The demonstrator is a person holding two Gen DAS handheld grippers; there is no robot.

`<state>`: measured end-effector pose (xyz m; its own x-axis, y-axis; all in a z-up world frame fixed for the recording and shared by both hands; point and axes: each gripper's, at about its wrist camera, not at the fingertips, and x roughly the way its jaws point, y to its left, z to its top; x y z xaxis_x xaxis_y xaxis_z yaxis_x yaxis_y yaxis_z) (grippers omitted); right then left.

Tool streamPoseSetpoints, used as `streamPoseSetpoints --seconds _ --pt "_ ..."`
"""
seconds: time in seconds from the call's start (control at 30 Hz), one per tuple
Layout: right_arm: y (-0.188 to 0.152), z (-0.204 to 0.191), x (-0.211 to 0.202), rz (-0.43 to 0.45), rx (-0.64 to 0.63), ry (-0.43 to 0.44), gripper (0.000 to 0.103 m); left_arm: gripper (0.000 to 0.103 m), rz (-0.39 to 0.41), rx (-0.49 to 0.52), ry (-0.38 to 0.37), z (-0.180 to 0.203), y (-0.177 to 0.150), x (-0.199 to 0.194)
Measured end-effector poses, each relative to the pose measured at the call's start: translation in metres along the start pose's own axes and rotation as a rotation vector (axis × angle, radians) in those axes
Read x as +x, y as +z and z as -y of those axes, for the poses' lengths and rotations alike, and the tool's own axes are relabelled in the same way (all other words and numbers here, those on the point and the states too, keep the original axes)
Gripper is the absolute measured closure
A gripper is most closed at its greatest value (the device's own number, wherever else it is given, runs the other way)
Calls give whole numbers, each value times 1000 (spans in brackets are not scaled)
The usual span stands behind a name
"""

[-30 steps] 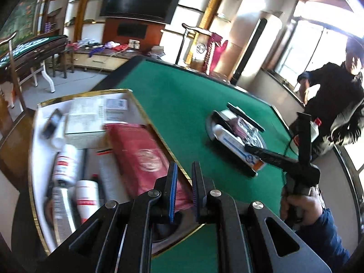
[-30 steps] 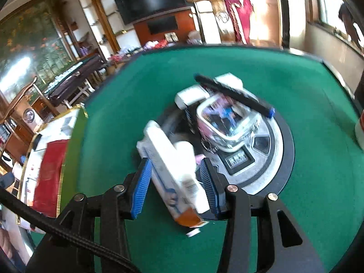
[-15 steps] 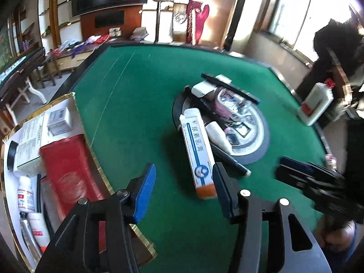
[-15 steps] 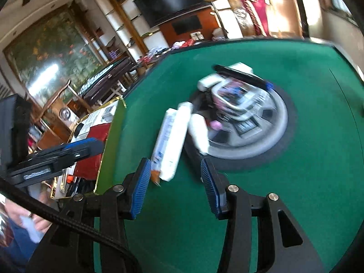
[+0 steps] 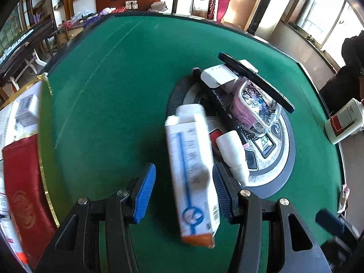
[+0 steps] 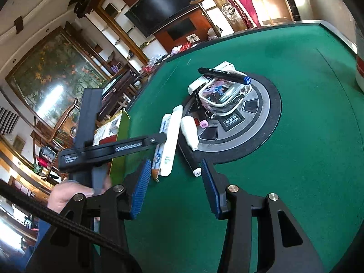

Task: Organize objects
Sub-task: 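Grasp the white-and-blue cream box upright with the left tool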

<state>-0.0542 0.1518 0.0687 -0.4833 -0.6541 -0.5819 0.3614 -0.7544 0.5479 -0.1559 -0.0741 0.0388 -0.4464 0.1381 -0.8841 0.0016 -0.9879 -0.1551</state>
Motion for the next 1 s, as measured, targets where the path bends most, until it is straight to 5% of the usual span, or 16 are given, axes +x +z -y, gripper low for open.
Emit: streamPoseSetpoints --seconds 0.2,0.27,0.33,0.6,0.73,1.0 --pt "-1 2 -1 11 12 -11 58 58 14 -3 -18 5 -5 11" --pt "0 1 -1 15 1 -23 58 83 34 2 -55 0 -13 3" --pt "-1 1 0 15 -8 -30 58 90 46 2 -41 -8 -20 -4" --pt "-5 -24 30 -53 -170 -88 58 90 164 -78 -100 -47 -49 -39" --pt "-5 -56 68 -131 -363 -150 81 90 215 -64 -121 -49 -43 -49" --pt "16 -59 128 -216 -452 -252 83 89 234 -52 -100 -54 -35 -50"
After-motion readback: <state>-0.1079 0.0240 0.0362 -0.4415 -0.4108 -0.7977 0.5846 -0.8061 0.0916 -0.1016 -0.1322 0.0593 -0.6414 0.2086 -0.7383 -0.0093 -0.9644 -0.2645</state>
